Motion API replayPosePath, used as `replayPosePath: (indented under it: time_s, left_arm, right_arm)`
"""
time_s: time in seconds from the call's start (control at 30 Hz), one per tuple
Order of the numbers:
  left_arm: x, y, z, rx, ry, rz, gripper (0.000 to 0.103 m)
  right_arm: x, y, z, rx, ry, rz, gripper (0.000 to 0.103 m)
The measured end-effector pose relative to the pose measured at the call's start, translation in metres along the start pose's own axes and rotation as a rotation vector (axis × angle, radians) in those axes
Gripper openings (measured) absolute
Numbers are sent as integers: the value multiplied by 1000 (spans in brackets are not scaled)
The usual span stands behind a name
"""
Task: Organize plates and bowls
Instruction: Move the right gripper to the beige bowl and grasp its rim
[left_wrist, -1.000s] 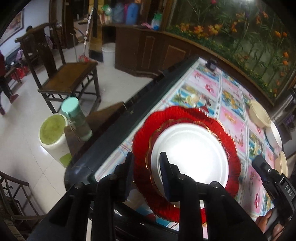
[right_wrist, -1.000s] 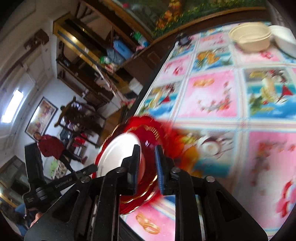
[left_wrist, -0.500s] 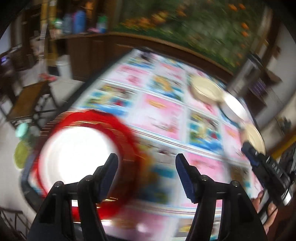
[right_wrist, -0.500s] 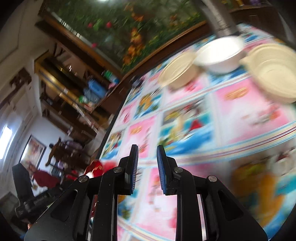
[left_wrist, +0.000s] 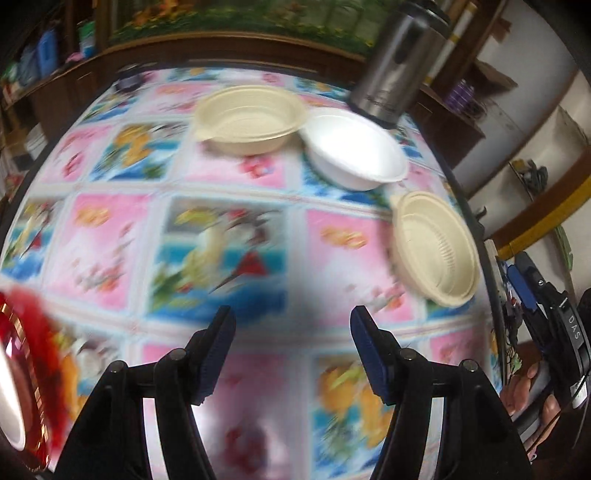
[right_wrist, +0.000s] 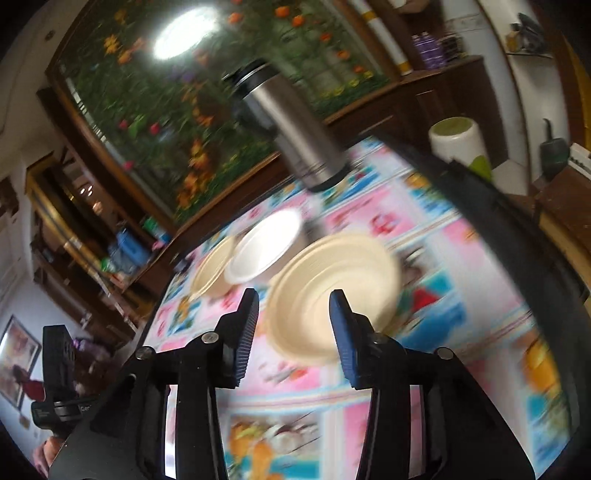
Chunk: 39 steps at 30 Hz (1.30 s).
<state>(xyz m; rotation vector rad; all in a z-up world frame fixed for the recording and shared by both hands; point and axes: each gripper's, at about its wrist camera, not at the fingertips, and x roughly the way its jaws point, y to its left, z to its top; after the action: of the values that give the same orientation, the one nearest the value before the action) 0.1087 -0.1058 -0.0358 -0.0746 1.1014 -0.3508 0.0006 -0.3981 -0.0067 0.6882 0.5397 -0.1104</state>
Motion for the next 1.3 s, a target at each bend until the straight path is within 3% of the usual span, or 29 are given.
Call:
replayPosePath:
  time_s: [0.2, 0.37, 0.7, 0.93, 1.0, 1.07, 1.17, 1.3]
  left_arm:
    - [38, -38, 38, -13, 35, -23, 65]
    - [66, -47, 55, -77, 57, -56, 65]
    - [93, -78, 55, -93, 123, -158, 65]
    - [97, -85, 49, -69, 103, -132, 63]
    - [97, -84, 50, -69, 94, -128, 58]
    - [96, -83, 49, -73, 87, -134, 40]
    - [96, -84, 48, -66, 84, -148, 28]
    - [98, -86, 45, -57, 80, -144, 20]
  right_arm:
    - [26, -36, 25, 58, 50, -24, 39]
    - [39, -54, 21, 154, 108, -6, 39]
    - [55, -65, 14, 253, 187, 13, 39]
    - [60, -67, 12, 273, 206, 21, 39]
    - [62, -67, 11, 279, 216, 26, 39]
    - [66, -68, 10, 291, 230, 36, 39]
    - [70, -70, 8, 300, 243, 33, 39]
    - [68, -70, 9, 291, 220, 25, 37]
